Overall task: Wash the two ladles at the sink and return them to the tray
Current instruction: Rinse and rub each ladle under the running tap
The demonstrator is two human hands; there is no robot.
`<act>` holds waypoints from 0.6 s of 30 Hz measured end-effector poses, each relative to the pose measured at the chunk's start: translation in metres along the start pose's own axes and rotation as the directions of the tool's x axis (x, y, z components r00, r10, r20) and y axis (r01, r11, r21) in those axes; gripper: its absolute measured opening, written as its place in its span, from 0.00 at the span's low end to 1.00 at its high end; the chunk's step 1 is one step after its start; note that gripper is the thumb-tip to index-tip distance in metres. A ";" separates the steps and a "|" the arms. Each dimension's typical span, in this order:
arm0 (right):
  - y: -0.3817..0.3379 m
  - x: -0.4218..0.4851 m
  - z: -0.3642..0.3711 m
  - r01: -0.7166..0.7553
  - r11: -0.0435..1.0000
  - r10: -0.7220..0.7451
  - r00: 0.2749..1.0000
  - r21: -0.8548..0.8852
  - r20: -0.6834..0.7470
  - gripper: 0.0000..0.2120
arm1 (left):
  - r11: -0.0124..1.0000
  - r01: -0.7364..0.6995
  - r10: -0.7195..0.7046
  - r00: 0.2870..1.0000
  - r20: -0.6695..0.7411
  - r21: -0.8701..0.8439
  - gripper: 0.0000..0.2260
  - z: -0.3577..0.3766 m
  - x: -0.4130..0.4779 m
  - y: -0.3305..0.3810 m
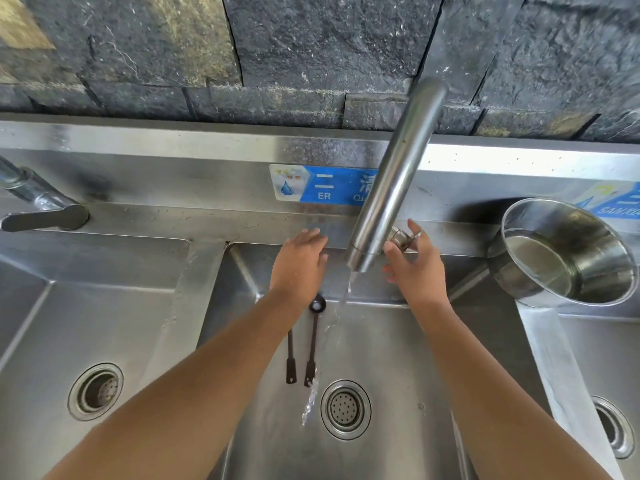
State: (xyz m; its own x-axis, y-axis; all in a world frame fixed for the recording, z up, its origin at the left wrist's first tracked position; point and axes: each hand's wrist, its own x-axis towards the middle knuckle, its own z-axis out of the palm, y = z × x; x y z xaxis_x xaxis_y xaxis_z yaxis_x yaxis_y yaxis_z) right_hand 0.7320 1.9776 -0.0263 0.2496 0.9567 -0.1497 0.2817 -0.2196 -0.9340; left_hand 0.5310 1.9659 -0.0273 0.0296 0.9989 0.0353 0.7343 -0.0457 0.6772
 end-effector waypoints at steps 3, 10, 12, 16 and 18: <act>0.019 -0.022 0.006 0.100 0.991 -0.105 0.993 -0.084 -0.053 0.34 | 0.999 0.014 -0.011 0.997 -0.081 0.037 0.16 0.010 -0.027 -0.017; 0.090 -0.069 0.057 -0.067 0.998 0.066 0.996 -0.005 -0.065 0.30 | 0.966 0.246 -0.251 0.965 -0.072 -0.074 0.21 0.064 -0.090 -0.077; 0.107 -0.070 0.076 -0.153 0.988 0.154 0.988 0.032 -0.029 0.26 | 0.935 0.334 -0.341 0.939 -0.048 -0.118 0.20 0.078 -0.101 -0.088; 0.139 -0.065 0.114 -0.248 0.968 0.249 0.965 -0.023 0.080 0.17 | 0.867 0.450 -0.453 0.891 0.040 -0.215 0.20 0.104 -0.108 -0.105; 0.153 -0.059 0.129 -0.294 0.953 0.301 0.945 -0.074 0.125 0.16 | 0.811 0.523 -0.522 0.849 0.077 -0.261 0.20 0.113 -0.106 -0.115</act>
State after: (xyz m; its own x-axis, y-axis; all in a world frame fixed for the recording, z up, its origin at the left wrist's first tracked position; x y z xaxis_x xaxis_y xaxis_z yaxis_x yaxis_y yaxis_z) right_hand 0.6406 1.9119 -0.2023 0.2048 0.8623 -0.4631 0.2636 -0.5042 -0.8223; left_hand 0.5203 1.8660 -0.1922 -0.3064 0.8727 -0.3801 0.4342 0.4835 0.7601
